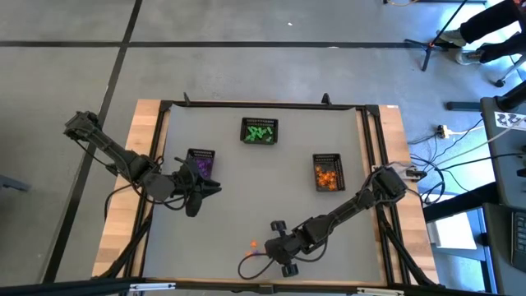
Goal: Sort Halloween decoration
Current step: Put the bottom right orange spider toy into the right bin
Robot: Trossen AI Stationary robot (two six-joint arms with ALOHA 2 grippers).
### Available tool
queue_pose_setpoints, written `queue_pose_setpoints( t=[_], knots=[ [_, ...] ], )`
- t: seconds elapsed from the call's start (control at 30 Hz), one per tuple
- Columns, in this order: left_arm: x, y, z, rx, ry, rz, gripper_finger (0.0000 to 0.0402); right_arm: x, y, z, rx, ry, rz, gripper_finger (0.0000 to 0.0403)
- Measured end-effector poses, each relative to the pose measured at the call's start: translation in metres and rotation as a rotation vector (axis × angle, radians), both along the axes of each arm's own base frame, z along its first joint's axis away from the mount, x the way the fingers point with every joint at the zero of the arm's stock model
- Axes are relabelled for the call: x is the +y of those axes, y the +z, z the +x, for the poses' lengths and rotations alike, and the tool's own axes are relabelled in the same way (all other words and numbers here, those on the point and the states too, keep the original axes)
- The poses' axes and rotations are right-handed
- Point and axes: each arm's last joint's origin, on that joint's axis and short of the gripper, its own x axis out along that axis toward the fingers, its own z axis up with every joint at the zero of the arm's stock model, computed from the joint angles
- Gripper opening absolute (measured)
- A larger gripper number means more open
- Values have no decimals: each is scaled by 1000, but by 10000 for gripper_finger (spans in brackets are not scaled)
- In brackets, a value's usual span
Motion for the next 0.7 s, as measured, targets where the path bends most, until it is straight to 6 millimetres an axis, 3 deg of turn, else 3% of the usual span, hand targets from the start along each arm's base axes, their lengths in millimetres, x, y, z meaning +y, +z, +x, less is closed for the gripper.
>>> queue_pose_setpoints(
  t=[0.2, 0.37, 0.53, 0.7],
  knots=[
    [0, 0, 0, -3, 14, 8, 81, -22, 15, -1, 63, -67, -29, 2],
    [1, 0, 0, -4, 24, 14, 81, -57, 55, -6, 118, -148, -17, 1],
    [1, 0, 0, -10, 39, 20, 81, -97, 115, -35, 96, -270, -123, 1],
    [1, 1, 0, -23, 41, 13, 81, -135, 167, -82, 96, -392, -220, 1]
  ],
)
